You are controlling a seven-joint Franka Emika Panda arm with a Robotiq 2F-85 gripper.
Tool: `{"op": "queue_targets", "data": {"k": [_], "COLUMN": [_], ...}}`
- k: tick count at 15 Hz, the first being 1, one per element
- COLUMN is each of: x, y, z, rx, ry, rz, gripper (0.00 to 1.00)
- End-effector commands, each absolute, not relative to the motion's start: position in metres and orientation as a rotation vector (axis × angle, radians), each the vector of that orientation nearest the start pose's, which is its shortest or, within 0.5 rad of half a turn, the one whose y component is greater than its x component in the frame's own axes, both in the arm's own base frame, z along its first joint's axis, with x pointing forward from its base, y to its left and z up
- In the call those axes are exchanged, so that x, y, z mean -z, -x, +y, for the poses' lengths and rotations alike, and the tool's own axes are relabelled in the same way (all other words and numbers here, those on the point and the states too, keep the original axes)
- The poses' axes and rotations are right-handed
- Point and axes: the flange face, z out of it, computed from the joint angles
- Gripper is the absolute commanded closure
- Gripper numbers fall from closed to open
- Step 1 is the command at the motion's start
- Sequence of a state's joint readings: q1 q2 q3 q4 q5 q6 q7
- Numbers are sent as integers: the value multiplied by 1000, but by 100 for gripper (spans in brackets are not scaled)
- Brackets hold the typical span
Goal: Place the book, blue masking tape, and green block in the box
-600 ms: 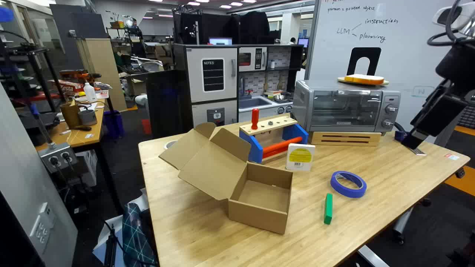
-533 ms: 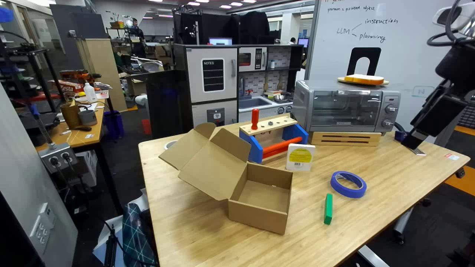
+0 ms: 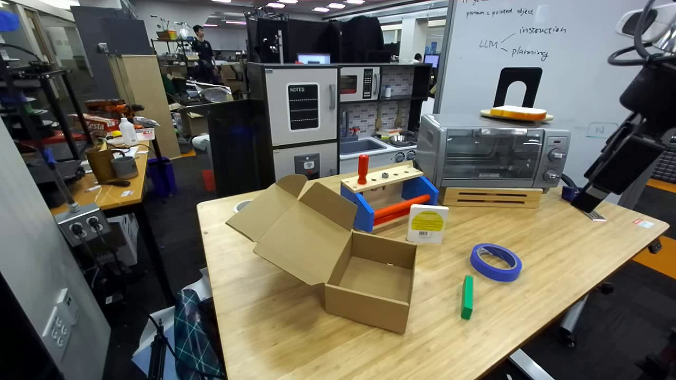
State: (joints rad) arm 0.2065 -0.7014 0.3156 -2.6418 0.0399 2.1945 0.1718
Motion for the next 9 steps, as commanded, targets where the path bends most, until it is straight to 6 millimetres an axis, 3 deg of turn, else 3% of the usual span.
{"op": "queue_targets", "data": {"k": [1,9], "x": [-473,-472], "y": [-314,-319], "z": [185,189], "rx": [433,417], "ry": [3168,3172], "rz": [-451,-467], "gripper": [0,0]}}
